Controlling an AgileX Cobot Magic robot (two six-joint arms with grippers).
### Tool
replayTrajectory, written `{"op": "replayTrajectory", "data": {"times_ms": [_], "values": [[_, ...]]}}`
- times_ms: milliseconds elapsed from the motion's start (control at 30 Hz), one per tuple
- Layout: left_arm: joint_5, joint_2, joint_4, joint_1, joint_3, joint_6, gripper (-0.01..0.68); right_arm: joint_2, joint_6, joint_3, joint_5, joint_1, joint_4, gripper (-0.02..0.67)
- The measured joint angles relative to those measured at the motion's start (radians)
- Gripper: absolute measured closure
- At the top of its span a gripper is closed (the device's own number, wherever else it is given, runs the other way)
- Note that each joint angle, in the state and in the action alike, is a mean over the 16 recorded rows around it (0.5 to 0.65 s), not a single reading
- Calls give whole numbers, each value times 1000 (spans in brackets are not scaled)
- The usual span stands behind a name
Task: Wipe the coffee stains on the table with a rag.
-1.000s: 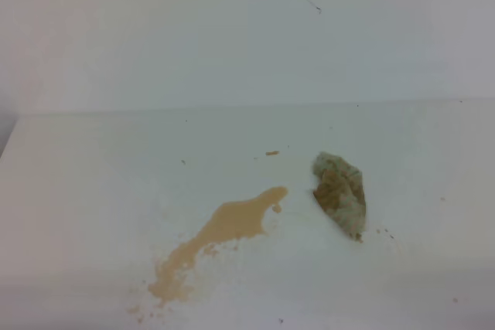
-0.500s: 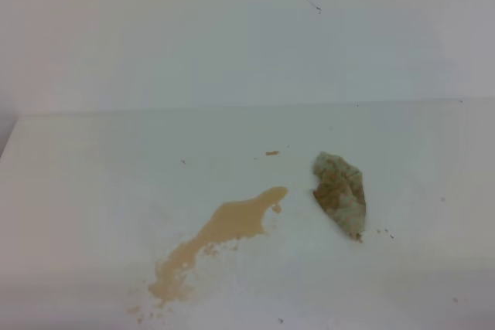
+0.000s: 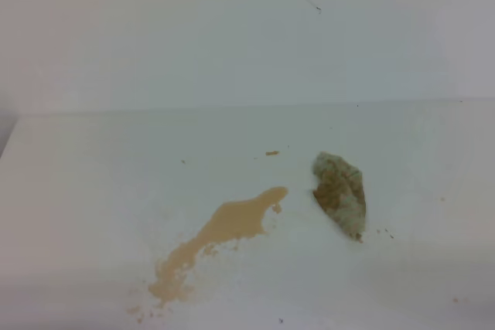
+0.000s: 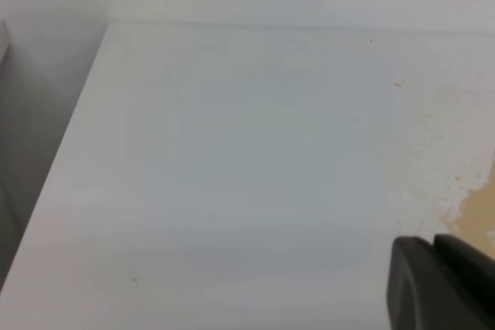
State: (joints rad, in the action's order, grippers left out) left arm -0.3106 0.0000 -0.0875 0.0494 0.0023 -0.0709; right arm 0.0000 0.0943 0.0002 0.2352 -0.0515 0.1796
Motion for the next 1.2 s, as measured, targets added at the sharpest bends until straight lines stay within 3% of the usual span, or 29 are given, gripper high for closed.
{"op": "replayTrajectory", "data": {"times_ms": [500,700,933,1200], "values": [[-1,0,0,0,-2,0,675,0,95,-2,-419,0,-47,652],[-1,0,0,0,-2,0,675,1,129,-56,-501,0,-34,652],[-1,0,0,0,-2,0,675,91,131,-237,-466,1,-10,652],[-1,0,0,0,-2,0,675,386,101,-531,-256,2,-5,652]]}}
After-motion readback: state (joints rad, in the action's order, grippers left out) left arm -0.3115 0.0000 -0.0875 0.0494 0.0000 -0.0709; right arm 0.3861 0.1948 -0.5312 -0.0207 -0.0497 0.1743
